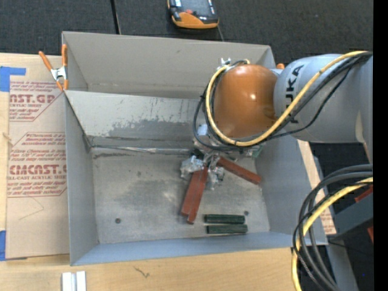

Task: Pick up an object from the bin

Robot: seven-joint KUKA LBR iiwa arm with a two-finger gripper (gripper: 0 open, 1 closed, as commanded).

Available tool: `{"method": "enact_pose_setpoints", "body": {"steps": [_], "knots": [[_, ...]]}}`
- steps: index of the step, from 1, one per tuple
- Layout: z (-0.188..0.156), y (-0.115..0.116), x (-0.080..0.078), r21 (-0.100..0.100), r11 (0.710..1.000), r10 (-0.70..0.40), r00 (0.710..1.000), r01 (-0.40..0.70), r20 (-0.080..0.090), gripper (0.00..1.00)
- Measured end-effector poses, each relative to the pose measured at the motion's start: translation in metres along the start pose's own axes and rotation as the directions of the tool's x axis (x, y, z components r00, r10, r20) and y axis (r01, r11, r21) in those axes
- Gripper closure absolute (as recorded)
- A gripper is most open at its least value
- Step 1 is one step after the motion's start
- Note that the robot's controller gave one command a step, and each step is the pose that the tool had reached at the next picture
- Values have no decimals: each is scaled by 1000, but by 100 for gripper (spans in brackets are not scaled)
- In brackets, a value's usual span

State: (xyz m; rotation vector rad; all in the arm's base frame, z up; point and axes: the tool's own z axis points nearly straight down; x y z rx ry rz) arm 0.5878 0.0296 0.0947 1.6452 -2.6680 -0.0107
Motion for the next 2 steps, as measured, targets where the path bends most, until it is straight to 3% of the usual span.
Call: {"method": "enact_pose_setpoints", "body": {"steps": [2], "knots": [[-32,-2,-2,13,1000,1,1000,-1,6,100]]}}
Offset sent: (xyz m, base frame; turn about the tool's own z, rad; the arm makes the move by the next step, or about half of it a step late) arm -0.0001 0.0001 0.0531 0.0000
